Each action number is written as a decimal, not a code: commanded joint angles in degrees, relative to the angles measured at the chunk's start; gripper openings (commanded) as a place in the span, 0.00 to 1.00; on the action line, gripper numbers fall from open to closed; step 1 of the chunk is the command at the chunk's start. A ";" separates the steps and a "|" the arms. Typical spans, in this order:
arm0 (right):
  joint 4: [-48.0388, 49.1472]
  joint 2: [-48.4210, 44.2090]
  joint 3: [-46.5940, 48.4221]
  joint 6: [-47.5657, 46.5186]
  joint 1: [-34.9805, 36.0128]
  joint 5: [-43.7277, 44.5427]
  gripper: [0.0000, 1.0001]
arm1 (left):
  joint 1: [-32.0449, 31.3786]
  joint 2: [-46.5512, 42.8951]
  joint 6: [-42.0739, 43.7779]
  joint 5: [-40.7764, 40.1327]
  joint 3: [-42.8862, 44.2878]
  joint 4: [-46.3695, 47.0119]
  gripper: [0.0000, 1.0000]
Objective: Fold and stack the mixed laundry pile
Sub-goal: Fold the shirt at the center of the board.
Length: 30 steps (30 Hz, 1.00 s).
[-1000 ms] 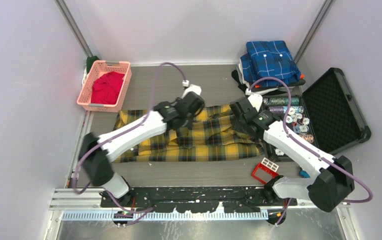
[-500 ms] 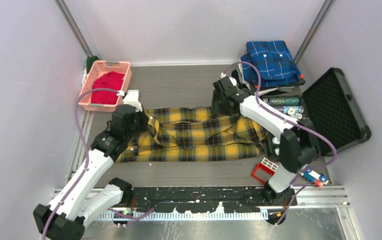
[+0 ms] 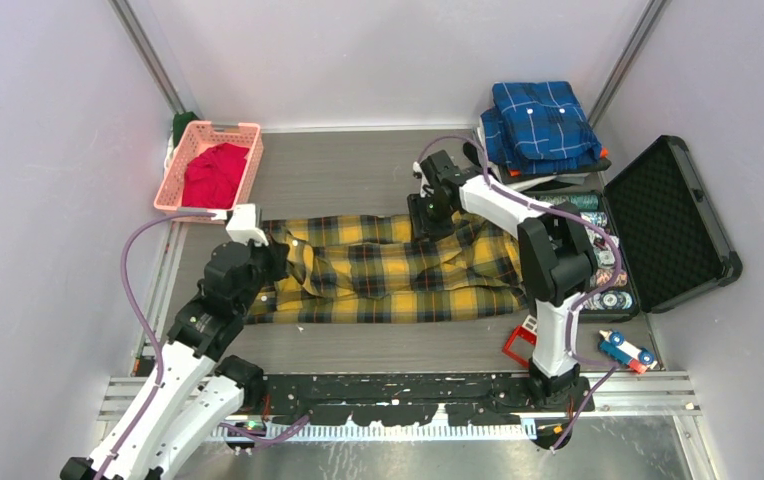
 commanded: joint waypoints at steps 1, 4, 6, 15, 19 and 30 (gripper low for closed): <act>-2.17 2.01 2.62 -5.79 -1.97 -9.34 0.54 | 0.30 -1.35 -1.35 -0.43 -0.41 0.38 0.00; -1.65 3.66 3.42 -7.31 -3.08 -11.73 0.55 | 0.30 -2.77 -1.65 -0.68 -0.52 -0.46 0.00; -2.17 4.86 5.14 -7.76 -4.36 -13.20 0.56 | 0.30 -3.76 -1.78 -0.46 -1.07 -0.37 0.00; -7.02 10.62 13.48 -12.91 -5.39 -24.72 0.58 | 0.30 -5.07 -2.32 1.07 -2.07 -1.14 0.00; -9.87 13.09 16.34 -15.29 -5.23 -31.31 0.58 | 0.30 -5.30 -2.32 1.52 -2.03 -0.87 0.00; -15.83 15.85 18.47 -19.48 -4.97 -35.50 0.43 | 0.30 -8.47 -1.36 0.25 -0.69 -1.39 0.00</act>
